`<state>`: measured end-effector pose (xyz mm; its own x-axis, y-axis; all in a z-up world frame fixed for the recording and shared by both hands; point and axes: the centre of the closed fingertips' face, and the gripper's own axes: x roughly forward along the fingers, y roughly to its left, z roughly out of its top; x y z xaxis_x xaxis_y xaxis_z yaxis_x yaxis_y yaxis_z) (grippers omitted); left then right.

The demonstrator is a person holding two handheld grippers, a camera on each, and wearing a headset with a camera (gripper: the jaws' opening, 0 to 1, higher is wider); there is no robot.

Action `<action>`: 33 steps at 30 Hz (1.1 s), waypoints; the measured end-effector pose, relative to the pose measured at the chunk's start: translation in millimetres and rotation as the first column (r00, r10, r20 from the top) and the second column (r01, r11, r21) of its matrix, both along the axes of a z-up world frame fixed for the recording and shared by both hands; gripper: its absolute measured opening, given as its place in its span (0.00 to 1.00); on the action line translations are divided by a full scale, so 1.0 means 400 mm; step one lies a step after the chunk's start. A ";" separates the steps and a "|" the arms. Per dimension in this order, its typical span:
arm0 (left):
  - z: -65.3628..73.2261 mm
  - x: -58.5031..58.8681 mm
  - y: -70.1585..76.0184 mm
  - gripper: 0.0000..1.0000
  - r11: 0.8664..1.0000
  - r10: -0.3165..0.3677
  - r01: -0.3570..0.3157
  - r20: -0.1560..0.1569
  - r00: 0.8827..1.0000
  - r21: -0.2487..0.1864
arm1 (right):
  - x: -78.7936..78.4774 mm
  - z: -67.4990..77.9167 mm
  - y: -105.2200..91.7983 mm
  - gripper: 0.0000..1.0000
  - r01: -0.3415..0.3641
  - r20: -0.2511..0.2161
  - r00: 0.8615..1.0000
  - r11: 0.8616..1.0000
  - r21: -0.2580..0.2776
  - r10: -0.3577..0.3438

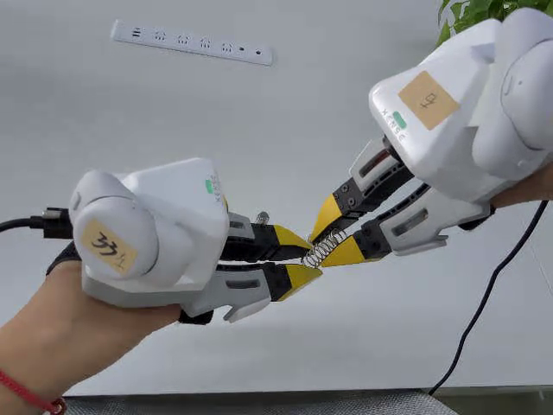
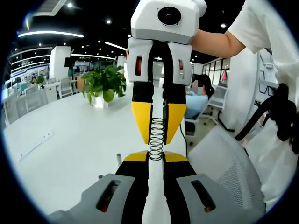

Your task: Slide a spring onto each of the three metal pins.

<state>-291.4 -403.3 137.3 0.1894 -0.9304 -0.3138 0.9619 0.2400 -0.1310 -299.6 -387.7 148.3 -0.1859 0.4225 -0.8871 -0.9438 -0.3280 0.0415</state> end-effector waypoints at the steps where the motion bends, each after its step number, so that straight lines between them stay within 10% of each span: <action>1: 0.000 0.000 0.000 0.07 1.000 0.000 0.000 0.000 1.000 0.000 | 0.001 0.000 -0.001 0.07 0.001 -0.001 1.000 1.000 0.000 -0.001; 16: -0.012 0.013 0.028 0.13 0.999 0.029 -0.029 0.000 1.000 0.013 | 0.012 0.007 -0.007 0.07 0.035 0.002 0.999 0.999 0.006 -0.035; 33: -0.025 0.049 0.132 0.31 0.991 0.120 -0.122 0.041 0.992 0.057 | 0.140 -0.019 -0.103 0.07 0.252 0.079 0.965 0.968 -0.014 -0.251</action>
<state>-271.8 -350.4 127.3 0.3123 -0.8797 -0.3586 0.9291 0.3615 -0.0777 -243.8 -428.9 140.5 -0.0079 0.4255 -0.9049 -0.9964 -0.0794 -0.0287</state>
